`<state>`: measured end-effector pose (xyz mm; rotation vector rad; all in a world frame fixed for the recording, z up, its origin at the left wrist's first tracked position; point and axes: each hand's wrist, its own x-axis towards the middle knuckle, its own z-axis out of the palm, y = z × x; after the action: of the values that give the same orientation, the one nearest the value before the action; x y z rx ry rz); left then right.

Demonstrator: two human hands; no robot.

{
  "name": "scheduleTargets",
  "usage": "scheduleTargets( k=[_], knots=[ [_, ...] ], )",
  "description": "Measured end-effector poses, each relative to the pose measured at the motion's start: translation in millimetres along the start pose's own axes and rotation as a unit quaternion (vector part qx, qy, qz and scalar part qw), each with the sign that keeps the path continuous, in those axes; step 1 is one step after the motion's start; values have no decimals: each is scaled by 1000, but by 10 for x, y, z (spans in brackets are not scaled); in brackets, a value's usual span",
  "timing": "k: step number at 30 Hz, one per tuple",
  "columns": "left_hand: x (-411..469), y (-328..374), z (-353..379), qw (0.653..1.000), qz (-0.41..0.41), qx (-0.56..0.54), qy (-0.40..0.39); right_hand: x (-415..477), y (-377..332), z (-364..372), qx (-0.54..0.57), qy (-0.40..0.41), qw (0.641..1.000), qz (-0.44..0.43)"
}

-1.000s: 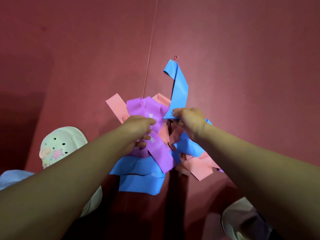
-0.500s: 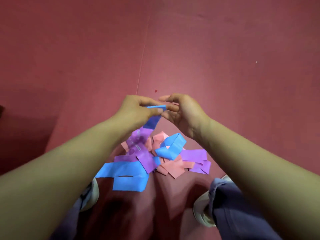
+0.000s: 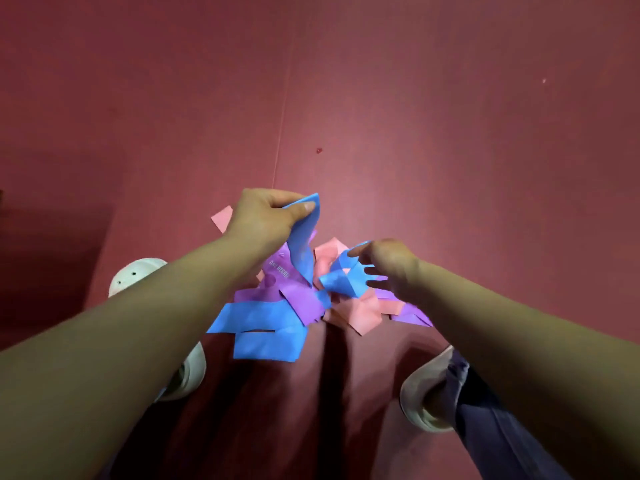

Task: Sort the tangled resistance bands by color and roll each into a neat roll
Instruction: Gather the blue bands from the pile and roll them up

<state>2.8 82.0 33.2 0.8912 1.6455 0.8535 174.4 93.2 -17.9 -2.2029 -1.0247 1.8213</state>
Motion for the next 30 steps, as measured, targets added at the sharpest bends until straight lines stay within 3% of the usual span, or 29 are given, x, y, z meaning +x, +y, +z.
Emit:
scheduleTargets(
  k=[6,14,16,20,23,30],
  knots=[
    [240,-369,93,998,-45,29,-17,501,286,152,-45,-23,998,35],
    [309,-443,110,997,-43,56,-17,612,289,262,-106,-47,993,-6],
    [268,-397,89,998,-40,49,-12,493,156,198,-88,-17,996,-19],
    [143,-240,37,999,-33,29,26,64,-210,28,50,-35,997,-43],
    [3,-28,26,998,-28,-17,48,-322,-448,-107,96,-43,991,-88],
    [-463,502,-46,990,-1,-136,23,-1186,-739,-263,194,-88,962,-169]
  ],
)
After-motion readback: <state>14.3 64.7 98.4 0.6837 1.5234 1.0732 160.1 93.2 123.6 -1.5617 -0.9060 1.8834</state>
